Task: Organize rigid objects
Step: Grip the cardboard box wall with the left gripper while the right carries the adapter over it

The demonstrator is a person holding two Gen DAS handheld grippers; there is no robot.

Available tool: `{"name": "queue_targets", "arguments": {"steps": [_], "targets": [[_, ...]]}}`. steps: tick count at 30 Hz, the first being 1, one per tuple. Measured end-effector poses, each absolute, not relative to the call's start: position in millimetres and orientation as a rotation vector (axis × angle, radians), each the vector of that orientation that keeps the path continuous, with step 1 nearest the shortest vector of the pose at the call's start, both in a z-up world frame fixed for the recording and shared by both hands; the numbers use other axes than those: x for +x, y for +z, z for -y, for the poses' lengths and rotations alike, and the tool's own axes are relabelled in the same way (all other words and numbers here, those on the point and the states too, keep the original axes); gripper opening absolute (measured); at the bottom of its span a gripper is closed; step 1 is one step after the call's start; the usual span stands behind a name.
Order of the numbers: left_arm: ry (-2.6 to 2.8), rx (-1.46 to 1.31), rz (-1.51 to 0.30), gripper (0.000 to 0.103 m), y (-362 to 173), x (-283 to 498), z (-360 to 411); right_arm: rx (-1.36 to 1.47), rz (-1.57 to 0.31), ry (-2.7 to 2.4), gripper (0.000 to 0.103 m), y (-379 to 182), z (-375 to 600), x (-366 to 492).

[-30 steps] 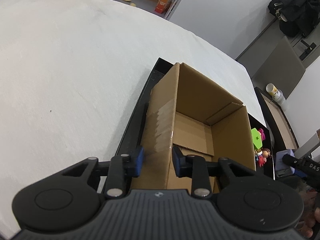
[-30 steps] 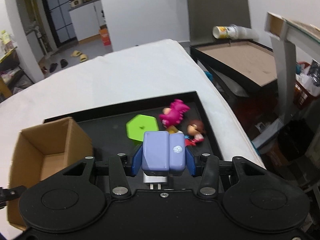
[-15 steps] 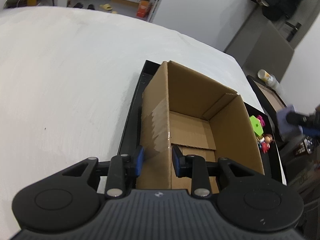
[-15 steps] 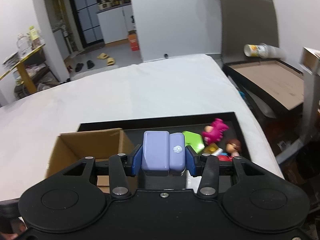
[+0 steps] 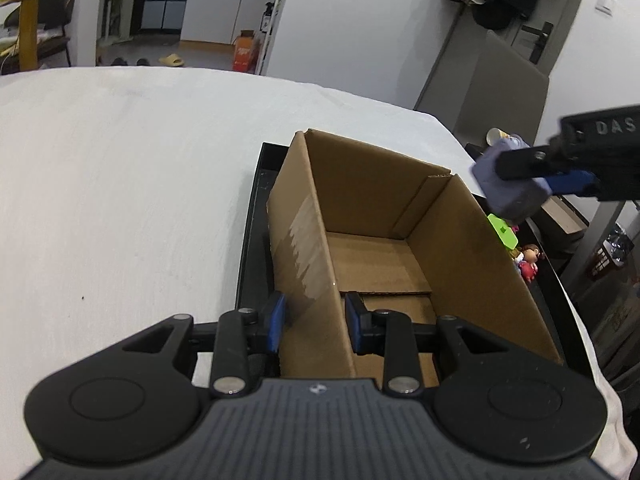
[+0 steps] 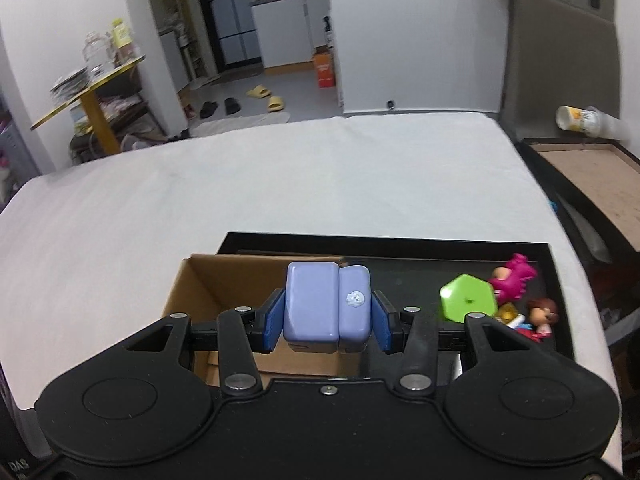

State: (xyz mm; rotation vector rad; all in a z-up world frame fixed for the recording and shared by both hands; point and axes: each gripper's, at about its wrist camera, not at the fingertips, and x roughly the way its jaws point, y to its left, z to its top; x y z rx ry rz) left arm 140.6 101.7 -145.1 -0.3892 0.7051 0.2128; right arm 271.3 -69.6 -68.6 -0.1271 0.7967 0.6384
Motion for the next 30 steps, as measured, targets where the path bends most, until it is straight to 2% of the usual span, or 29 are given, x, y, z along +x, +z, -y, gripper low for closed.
{"name": "queue_targets", "arguments": {"steps": [30], "targets": [[0.183,-0.513,-0.699,0.03,-156.8,137.2,-120.7,-0.369,-0.897,0.859,0.044,-116.3,-21.0,273.0]]}}
